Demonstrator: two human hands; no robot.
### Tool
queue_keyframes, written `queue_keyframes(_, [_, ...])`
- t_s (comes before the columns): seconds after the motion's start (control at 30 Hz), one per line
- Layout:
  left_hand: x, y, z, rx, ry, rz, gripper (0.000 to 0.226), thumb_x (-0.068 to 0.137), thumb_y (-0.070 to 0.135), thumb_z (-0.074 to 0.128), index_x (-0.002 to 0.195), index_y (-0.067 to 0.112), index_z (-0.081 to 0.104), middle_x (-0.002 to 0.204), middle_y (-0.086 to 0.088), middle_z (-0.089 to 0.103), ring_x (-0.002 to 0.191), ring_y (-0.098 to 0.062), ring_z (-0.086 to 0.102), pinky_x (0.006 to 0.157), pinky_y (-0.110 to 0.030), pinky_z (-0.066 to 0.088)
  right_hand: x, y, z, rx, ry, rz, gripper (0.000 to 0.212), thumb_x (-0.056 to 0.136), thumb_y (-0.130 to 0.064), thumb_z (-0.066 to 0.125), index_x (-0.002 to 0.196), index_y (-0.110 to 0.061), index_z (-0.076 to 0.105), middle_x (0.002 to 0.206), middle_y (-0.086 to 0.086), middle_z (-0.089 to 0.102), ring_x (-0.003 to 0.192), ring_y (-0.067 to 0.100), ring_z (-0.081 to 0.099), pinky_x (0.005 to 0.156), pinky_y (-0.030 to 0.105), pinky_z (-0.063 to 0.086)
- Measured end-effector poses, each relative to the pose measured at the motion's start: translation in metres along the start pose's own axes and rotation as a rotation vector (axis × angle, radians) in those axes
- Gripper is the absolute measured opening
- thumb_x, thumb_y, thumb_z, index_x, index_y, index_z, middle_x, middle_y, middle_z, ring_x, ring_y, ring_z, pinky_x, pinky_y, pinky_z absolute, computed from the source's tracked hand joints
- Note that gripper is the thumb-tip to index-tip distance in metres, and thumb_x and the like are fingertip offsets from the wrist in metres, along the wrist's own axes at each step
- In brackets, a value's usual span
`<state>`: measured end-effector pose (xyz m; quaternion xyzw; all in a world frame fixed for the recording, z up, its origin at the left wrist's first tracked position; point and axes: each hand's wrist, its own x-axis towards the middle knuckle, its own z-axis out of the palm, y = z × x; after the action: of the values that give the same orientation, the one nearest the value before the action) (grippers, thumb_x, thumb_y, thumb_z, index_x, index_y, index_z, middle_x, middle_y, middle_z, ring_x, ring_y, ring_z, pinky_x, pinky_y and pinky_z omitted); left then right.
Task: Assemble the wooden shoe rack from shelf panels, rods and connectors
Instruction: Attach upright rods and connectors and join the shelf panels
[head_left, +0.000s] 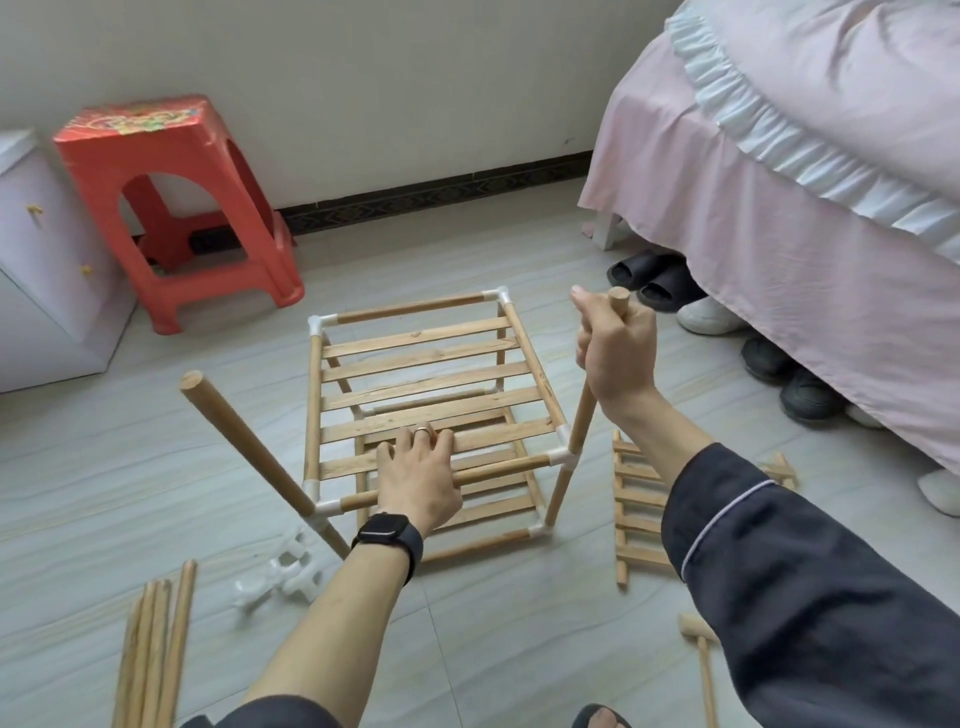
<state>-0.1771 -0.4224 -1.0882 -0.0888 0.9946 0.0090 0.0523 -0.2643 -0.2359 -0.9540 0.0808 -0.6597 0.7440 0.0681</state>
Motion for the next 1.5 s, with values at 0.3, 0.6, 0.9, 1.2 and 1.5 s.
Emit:
queue_keyframes(0.3, [0.019, -0.016, 0.009, -0.032, 0.042, 0.106, 0.041, 0.077, 0.028, 0.047, 0.118, 0.023, 0.048, 0.116, -0.001, 0.062, 0.108, -0.026, 0.053, 0.092, -0.041, 0.041, 0.017, 0.006, -0.025, 0.17, -0.21, 0.039, 0.053, 0.081, -0.008, 0.053, 0.036, -0.028, 0.032, 0.038, -0.006, 0.024, 0.034, 0.013, 0.025, 0.044, 0.021, 0.026])
queue_keyframes(0.6, [0.019, -0.016, 0.007, -0.007, 0.036, 0.133, 0.046, 0.079, 0.029, 0.049, 0.125, 0.024, 0.047, 0.12, -0.001, 0.06, 0.108, -0.026, 0.051, 0.092, -0.04, 0.042, 0.024, 0.008, -0.014, 0.121, -0.362, 0.07, 0.051, 0.08, -0.008, 0.054, 0.038, -0.028, 0.033, 0.039, -0.007, 0.026, 0.035, 0.014, 0.022, 0.043, 0.024, 0.022])
queue_keyframes(0.9, [0.012, -0.015, 0.004, 0.04, 0.032, 0.165, 0.046, 0.079, 0.028, 0.053, 0.124, 0.024, 0.046, 0.121, 0.0, 0.06, 0.109, -0.025, 0.05, 0.09, -0.039, 0.042, 0.031, 0.012, -0.028, 0.184, -0.534, 0.182, 0.047, 0.079, -0.009, 0.055, 0.043, -0.025, 0.03, 0.042, -0.006, 0.023, 0.037, 0.014, 0.019, 0.043, 0.021, 0.021])
queue_keyframes(1.2, [0.018, -0.017, 0.01, 0.038, 0.069, 0.146, 0.043, 0.078, 0.028, 0.053, 0.121, 0.025, 0.045, 0.115, 0.001, 0.061, 0.105, -0.024, 0.05, 0.087, -0.038, 0.042, 0.004, 0.067, -0.024, 0.055, -0.315, 0.099, 0.048, 0.084, -0.012, 0.057, 0.041, -0.021, 0.04, 0.039, -0.005, 0.03, 0.036, 0.015, 0.029, 0.043, 0.025, 0.028])
queue_keyframes(1.5, [0.018, -0.011, 0.007, 0.032, 0.061, 0.107, 0.041, 0.079, 0.022, 0.05, 0.12, 0.021, 0.047, 0.117, -0.002, 0.061, 0.107, -0.028, 0.05, 0.089, -0.039, 0.04, -0.006, 0.075, -0.001, -0.094, 0.037, -0.031, 0.043, 0.085, -0.017, 0.06, 0.048, -0.013, 0.039, 0.041, -0.007, 0.033, 0.041, 0.019, 0.034, 0.045, 0.032, 0.029])
